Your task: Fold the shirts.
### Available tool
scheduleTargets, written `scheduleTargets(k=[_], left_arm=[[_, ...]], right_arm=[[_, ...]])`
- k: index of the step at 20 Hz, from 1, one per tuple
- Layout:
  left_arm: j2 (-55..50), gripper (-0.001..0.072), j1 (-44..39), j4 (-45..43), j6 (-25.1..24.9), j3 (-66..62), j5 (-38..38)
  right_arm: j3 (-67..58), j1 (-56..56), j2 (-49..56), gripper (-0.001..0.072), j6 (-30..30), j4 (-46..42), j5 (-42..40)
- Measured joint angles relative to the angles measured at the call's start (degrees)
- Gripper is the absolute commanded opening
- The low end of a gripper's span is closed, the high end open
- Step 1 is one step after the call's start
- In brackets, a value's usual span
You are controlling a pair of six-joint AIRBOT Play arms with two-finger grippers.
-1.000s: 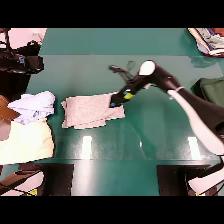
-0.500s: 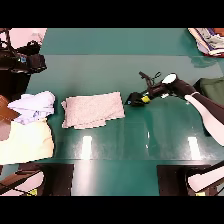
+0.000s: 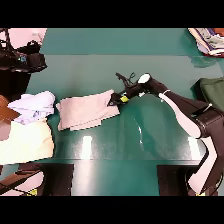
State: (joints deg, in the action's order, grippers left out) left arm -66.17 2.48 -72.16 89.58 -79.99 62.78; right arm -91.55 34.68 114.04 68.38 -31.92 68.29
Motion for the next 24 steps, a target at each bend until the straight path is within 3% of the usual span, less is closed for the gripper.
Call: scheduleTargets(k=[6, 12, 19, 24], left_arm=[[0.0, 0.0019, -0.7, 3.7, 0.1, 0.0, 0.7], [0.0, 0.0019, -9.7, 5.3, 0.0, 0.0, -2.0], [0.0, 0.002, -18.8, 5.6, 0.2, 0.0, -7.6], [0.0, 0.002, -21.5, 6.0, 0.4, 0.0, -9.3]], right_arm=[[-8.1, -4.9, -2.4, 0.0013, 1.1, -9.1, 4.2], [-9.4, -25.2, -12.6, 0.0014, 2.9, -19.5, 6.8], [-9.4, -53.7, -19.0, 0.0014, 4.3, -21.7, 5.8], [-9.4, -65.1, -19.8, 0.0013, 5.0, -20.1, 4.0]])
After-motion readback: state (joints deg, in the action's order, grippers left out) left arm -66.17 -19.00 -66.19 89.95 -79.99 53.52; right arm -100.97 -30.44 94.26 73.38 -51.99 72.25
